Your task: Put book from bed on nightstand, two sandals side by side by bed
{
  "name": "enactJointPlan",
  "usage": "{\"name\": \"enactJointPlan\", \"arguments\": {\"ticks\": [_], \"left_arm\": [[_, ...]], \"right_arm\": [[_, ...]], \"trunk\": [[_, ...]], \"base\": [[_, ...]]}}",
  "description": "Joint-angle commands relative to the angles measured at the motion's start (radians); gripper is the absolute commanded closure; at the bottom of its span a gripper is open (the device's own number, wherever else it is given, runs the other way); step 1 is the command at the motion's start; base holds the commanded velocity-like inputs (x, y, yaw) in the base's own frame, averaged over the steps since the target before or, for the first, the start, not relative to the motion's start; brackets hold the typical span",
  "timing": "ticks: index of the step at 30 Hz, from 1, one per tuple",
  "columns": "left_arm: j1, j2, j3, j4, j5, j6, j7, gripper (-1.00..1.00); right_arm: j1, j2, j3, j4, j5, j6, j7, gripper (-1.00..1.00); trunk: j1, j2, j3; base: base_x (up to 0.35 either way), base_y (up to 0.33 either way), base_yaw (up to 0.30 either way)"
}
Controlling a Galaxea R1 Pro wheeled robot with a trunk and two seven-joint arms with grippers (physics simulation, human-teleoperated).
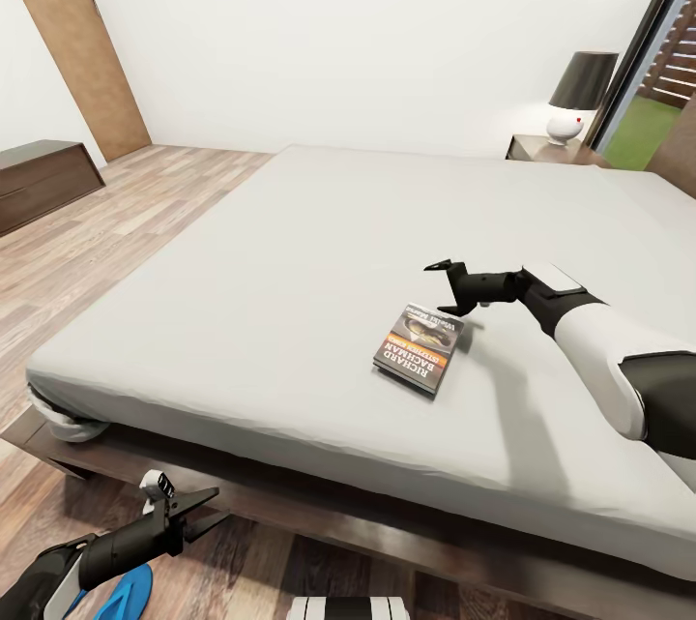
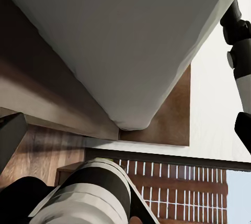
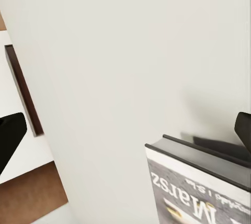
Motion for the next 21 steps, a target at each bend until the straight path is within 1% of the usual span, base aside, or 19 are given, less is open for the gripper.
{"name": "enactJointPlan", "arguments": {"ticks": [1,21], "left_arm": [[0.000,0.000,0.000,0.000,-0.001,0.011,-0.004,-1.00],[0.000,0.000,0.000,0.001,-0.001,0.011,-0.004,-1.00]], "right_arm": [[0.000,0.000,0.005,-0.002,-0.011,0.001,-0.008,-1.00],[0.006,0.000,0.006,0.003,-0.010,0.000,-0.009,-1.00]], "trunk": [[0.000,0.000,-0.001],[0.000,0.000,-0.001]], "base": [[0.000,0.000,0.000],[0.000,0.000,0.000]]}}
